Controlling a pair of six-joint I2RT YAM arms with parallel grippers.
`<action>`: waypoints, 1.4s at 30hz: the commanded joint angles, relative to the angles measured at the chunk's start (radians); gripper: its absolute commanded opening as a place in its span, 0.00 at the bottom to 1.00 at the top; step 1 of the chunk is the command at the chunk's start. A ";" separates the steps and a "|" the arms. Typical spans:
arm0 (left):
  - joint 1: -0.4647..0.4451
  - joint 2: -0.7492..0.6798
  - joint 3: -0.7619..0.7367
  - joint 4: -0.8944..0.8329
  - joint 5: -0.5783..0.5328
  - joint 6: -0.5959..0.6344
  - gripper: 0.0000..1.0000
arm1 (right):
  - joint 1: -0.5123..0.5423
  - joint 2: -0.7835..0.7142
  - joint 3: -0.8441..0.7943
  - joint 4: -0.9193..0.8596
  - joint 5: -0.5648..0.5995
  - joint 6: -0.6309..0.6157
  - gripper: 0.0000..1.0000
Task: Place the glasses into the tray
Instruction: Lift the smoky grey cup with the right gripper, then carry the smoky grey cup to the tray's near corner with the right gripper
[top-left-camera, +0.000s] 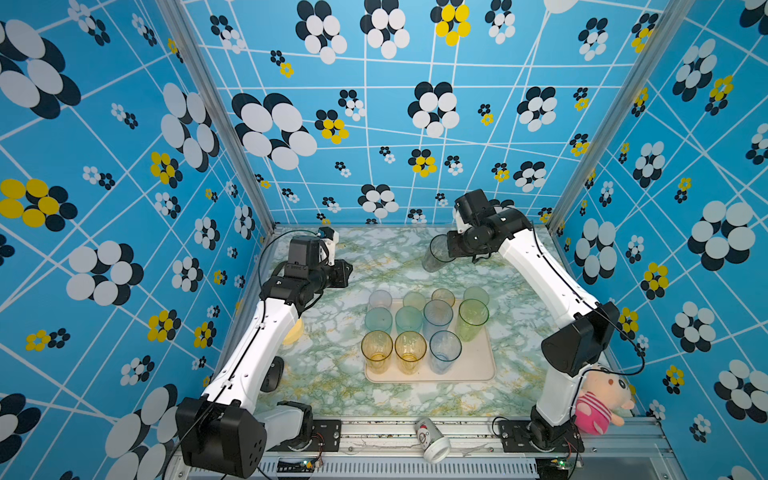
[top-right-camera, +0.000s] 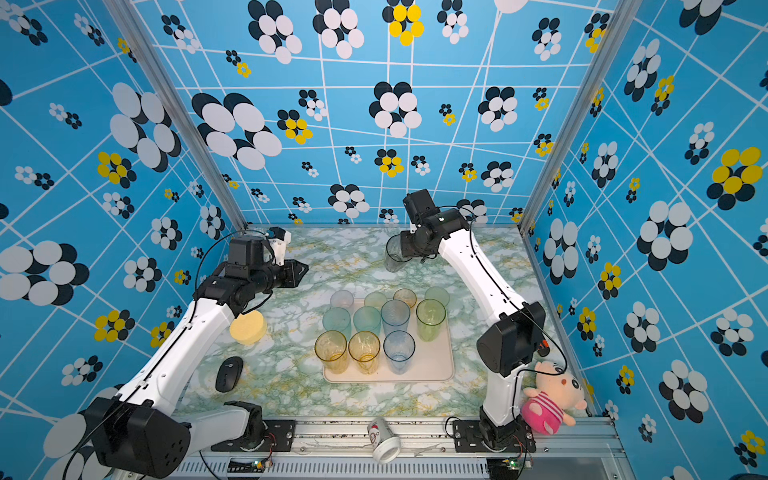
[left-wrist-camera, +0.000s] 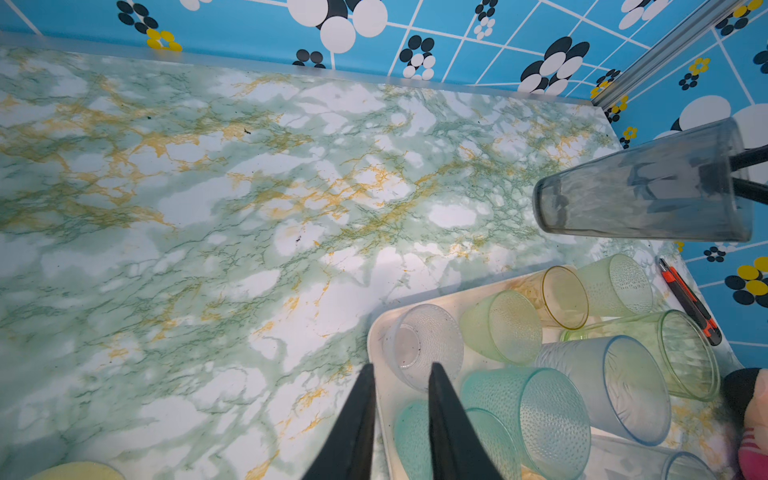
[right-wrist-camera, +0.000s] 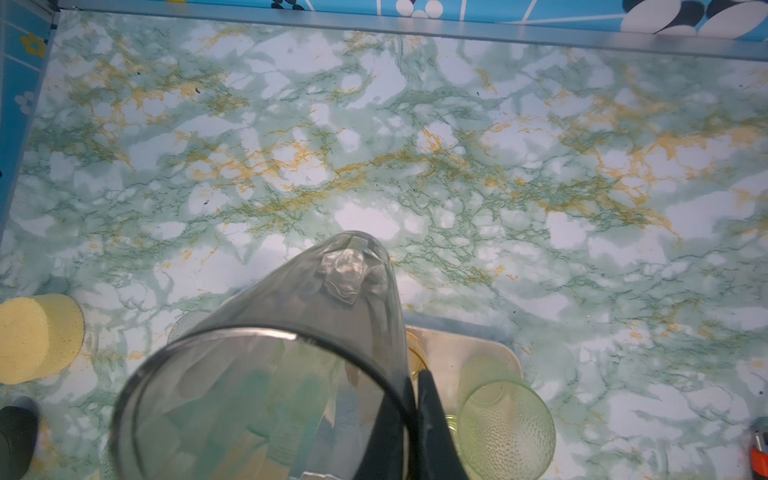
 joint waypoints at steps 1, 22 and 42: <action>0.003 0.008 -0.002 -0.018 0.019 0.013 0.25 | -0.008 -0.097 -0.031 -0.002 0.052 -0.022 0.02; 0.004 0.022 0.107 -0.091 -0.006 0.045 0.26 | -0.008 -0.665 -0.281 -0.216 0.014 -0.099 0.02; 0.008 0.038 0.201 -0.176 -0.030 0.034 0.28 | -0.004 -0.829 -0.462 -0.514 -0.087 -0.077 0.02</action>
